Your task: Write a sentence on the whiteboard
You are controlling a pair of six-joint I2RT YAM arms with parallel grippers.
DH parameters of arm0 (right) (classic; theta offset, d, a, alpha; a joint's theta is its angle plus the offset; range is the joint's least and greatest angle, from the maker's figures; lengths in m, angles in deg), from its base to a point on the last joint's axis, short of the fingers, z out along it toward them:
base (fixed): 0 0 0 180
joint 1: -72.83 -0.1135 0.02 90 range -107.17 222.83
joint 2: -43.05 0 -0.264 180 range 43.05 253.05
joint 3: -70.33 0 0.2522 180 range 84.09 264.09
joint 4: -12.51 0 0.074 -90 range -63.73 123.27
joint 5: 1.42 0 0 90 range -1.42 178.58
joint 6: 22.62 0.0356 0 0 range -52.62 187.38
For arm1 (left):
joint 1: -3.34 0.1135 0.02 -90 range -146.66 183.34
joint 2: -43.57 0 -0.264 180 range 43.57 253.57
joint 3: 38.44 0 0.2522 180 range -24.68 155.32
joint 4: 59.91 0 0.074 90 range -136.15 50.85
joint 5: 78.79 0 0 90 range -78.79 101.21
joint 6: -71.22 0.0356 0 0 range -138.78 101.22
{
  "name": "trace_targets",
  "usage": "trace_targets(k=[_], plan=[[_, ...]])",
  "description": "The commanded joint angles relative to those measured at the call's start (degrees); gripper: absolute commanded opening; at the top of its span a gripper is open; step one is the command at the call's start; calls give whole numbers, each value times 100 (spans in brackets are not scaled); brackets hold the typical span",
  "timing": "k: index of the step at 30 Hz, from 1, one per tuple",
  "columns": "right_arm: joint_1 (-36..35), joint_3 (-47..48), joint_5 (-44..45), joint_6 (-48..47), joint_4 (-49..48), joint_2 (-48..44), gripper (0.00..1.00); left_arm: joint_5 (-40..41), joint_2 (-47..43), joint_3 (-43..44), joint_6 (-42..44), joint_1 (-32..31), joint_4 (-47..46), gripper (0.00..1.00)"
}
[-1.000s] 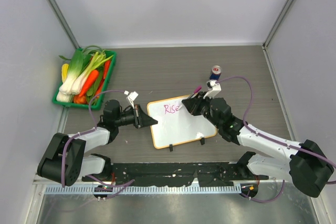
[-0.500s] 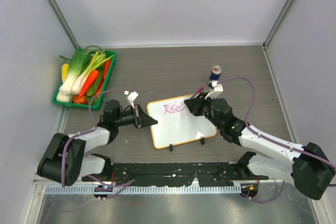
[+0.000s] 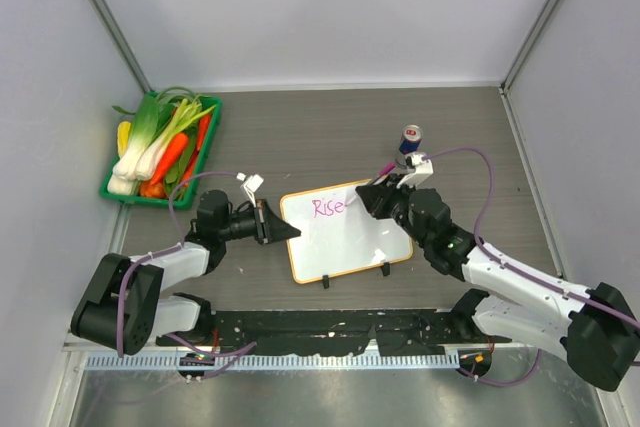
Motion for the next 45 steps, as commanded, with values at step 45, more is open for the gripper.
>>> trace_targets(k=[45], plan=[[25,-224,-632,144,-586,-465,1,505,90,25,407,7,300,0]])
